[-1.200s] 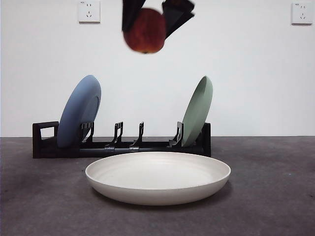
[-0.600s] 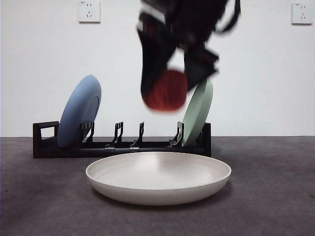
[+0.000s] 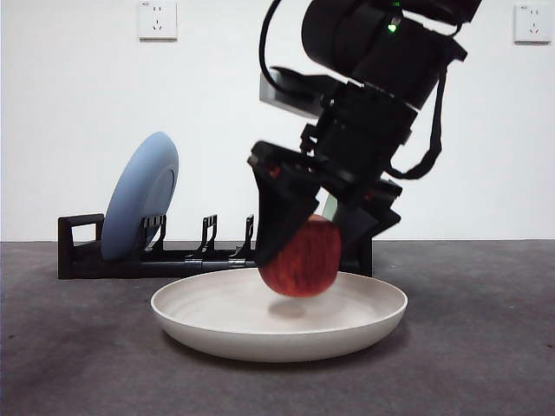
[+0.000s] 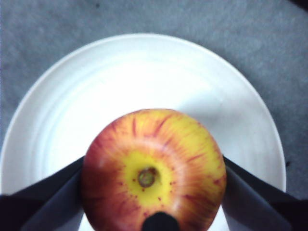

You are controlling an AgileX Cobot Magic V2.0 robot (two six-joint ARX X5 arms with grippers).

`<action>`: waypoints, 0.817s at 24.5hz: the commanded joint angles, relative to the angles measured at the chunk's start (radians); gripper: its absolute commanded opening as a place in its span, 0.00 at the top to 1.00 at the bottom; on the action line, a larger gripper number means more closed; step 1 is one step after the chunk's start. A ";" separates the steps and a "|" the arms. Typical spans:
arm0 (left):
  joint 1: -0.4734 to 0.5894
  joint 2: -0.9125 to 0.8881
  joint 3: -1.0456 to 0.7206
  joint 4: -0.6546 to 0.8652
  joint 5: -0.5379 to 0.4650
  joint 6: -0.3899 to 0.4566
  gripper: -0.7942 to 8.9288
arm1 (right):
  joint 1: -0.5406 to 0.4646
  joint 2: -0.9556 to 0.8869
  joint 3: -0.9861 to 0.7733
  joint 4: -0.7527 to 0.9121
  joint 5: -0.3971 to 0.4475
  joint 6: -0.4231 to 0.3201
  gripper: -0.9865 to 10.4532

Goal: Take the yellow plate from the plate rack,put the plate on the table,take the apple from the table,put the apple in the plate

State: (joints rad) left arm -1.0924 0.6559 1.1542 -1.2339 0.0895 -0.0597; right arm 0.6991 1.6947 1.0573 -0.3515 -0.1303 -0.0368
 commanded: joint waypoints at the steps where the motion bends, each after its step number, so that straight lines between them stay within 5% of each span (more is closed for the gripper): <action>1: -0.002 0.005 0.002 0.008 0.001 0.013 0.93 | 0.002 0.023 -0.014 0.011 0.001 0.010 0.92; 17: -0.002 0.005 0.002 0.007 0.007 0.013 0.93 | 0.002 0.060 -0.048 0.008 0.000 0.015 0.92; 20: -0.002 0.005 0.002 0.006 0.008 0.013 0.93 | 0.002 0.060 -0.048 0.008 0.000 0.020 0.84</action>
State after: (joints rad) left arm -1.0924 0.6617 1.1542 -1.2335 0.0925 -0.0597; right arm 0.6991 1.7329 1.0321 -0.3271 -0.1303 -0.0334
